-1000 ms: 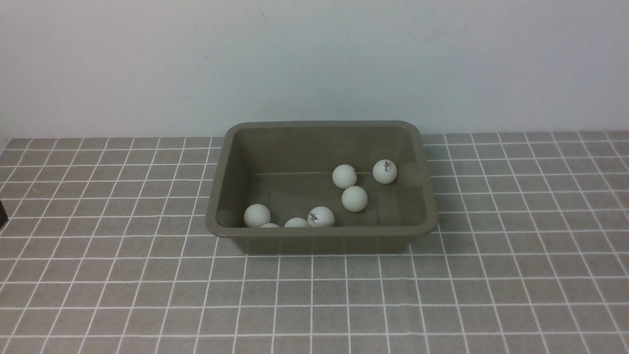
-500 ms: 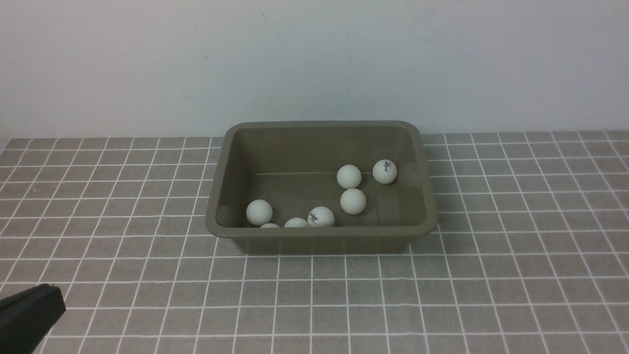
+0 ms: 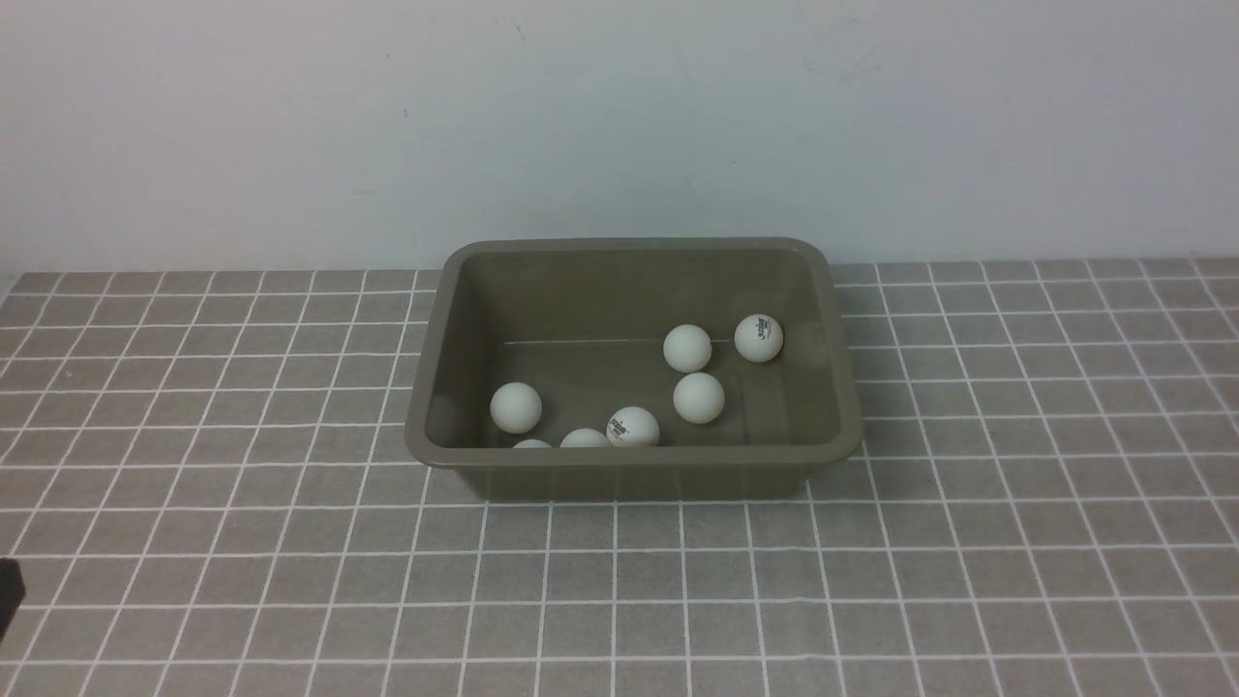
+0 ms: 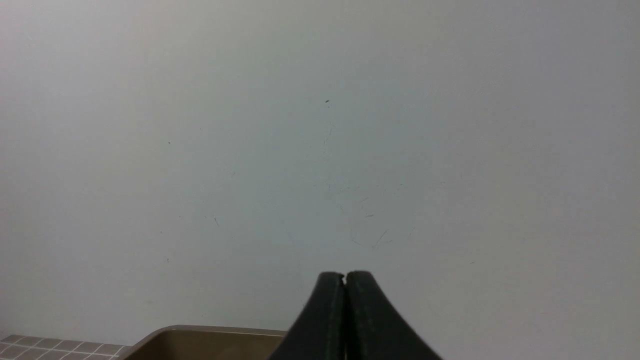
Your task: Put the table tennis balls into the box on the grey coffee tablecloth.
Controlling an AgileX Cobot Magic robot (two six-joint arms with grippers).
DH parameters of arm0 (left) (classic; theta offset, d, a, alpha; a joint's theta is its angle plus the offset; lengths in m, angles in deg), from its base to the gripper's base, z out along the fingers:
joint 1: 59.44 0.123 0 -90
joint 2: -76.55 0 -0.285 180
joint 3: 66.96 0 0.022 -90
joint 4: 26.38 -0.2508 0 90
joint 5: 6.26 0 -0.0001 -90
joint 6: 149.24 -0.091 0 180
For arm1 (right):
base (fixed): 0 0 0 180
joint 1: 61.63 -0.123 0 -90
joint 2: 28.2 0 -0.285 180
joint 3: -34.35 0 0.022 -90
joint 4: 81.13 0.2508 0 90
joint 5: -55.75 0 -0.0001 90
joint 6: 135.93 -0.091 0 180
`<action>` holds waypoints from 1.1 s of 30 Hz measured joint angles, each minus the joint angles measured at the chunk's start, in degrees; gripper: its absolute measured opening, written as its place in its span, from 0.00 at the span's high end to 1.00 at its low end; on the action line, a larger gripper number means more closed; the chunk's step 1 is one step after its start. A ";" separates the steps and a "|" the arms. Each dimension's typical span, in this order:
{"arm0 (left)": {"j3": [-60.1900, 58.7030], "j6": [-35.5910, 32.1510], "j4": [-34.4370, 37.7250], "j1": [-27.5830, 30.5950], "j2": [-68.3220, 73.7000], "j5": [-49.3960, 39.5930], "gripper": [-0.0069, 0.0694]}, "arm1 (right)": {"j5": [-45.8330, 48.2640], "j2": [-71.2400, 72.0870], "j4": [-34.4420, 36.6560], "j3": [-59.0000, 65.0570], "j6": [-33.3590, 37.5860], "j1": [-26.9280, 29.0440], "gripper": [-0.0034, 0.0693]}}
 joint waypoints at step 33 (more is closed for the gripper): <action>-13.71 8.10 -0.29 0.00 -9.21 -1.22 0.92 | -0.05 0.00 0.00 0.00 -0.01 0.00 0.97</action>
